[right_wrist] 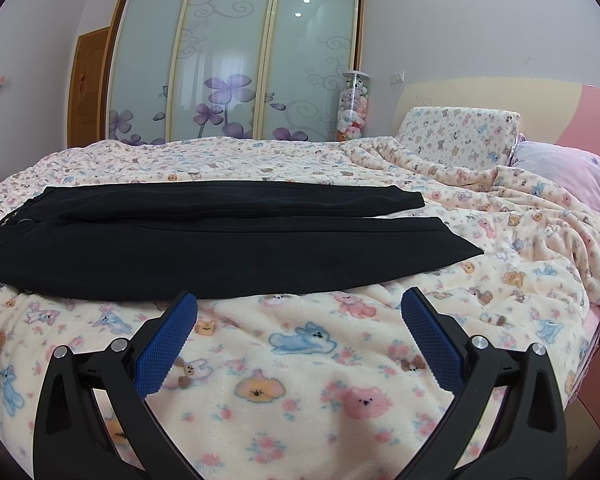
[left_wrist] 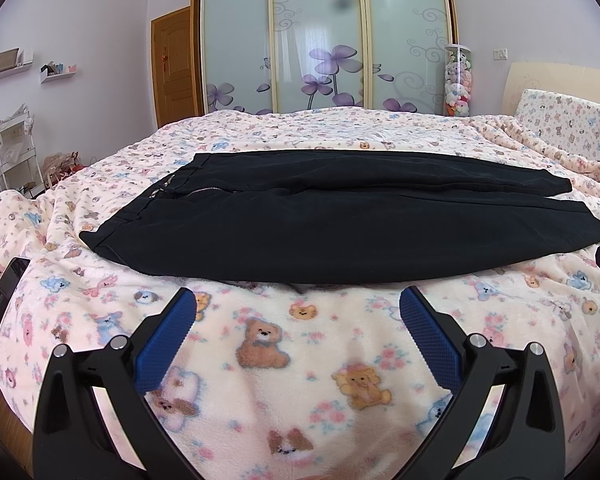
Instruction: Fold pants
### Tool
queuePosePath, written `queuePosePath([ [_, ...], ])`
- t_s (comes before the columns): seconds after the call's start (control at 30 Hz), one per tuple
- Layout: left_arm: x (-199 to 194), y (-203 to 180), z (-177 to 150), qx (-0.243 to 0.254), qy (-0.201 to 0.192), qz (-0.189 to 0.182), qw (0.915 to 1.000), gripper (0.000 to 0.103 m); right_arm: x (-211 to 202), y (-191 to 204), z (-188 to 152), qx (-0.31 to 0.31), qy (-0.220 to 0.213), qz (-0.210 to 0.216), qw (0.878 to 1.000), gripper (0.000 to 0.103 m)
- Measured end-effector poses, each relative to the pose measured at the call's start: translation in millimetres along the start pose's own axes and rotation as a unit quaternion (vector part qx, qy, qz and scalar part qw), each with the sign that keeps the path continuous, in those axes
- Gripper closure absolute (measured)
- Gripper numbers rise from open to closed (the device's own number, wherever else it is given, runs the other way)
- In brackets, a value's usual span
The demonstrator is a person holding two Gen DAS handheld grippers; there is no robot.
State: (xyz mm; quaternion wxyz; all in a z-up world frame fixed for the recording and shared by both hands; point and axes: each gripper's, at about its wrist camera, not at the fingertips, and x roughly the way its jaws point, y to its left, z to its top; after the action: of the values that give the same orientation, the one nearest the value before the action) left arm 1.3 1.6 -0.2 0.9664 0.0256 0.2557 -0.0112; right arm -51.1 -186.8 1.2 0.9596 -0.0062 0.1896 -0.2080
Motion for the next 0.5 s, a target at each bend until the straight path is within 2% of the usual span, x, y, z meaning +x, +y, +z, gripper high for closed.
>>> queuePosePath([
  [0.5,0.1,0.3,0.1,-0.001,0.000,0.000,1.0000,0.002,0.3,-1.3,-0.1,0.000,0.000,0.001,1.000,0.001],
])
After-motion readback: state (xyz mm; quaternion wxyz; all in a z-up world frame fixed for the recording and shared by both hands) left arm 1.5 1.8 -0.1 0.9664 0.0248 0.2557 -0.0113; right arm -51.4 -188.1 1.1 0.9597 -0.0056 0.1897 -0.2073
